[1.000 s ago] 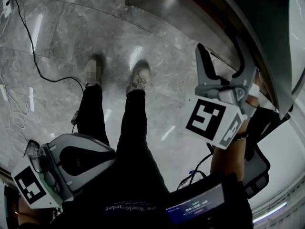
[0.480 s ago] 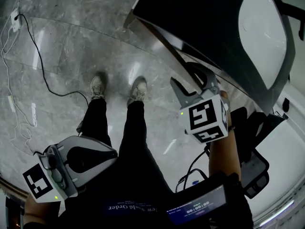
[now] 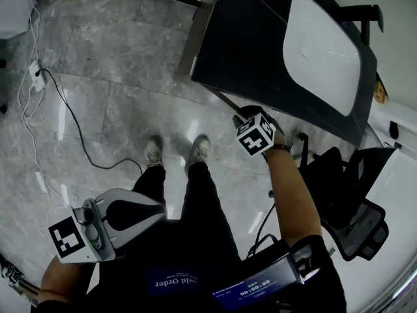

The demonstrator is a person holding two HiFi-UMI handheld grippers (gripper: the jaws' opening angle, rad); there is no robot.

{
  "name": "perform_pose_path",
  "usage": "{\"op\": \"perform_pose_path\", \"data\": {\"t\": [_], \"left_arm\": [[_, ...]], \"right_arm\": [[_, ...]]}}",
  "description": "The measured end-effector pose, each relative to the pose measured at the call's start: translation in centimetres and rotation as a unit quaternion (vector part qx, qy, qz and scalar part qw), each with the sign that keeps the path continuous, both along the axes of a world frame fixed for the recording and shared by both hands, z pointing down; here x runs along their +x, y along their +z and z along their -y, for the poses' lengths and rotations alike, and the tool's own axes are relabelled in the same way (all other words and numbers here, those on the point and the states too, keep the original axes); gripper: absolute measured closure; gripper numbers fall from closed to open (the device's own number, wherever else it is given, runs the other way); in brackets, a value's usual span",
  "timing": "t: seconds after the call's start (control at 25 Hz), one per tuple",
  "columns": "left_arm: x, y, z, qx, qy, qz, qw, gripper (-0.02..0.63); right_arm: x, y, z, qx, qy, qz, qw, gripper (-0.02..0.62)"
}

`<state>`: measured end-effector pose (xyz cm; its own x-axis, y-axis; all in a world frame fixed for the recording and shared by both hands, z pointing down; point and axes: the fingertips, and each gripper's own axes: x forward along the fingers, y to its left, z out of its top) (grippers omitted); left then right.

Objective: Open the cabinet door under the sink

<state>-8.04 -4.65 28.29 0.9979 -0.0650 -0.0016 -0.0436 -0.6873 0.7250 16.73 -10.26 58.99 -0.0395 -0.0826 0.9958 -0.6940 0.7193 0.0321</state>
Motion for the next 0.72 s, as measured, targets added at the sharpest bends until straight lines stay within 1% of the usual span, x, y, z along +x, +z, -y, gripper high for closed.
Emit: {"op": "perform_pose_path", "data": {"t": [0.04, 0.24, 0.36, 0.56, 0.72], "left_arm": [[-0.2, -0.1, 0.5, 0.007, 0.003, 0.007, 0.9999, 0.606], [0.1, 0.0, 3.4, 0.042, -0.013, 0.046, 0.9980, 0.606], [0.7, 0.2, 5.5, 0.062, -0.015, 0.073, 0.9952, 0.606], [2.0, -0.7, 8.7, 0.089, -0.031, 0.087, 0.9917, 0.606], [1.9, -1.9, 10.9, 0.112, -0.032, 0.100, 0.9882, 0.606]], "right_arm": [[0.2, 0.1, 0.3, 0.002, 0.003, -0.006, 1.000, 0.505], [0.1, 0.0, -0.2, -0.017, 0.028, 0.005, 0.999, 0.506], [-0.9, 0.0, -1.1, -0.030, 0.047, 0.017, 0.998, 0.509], [-4.1, 0.3, -3.3, -0.054, 0.105, 0.067, 0.991, 0.509], [-4.6, 0.2, -4.3, -0.065, 0.127, 0.069, 0.987, 0.509]]}}
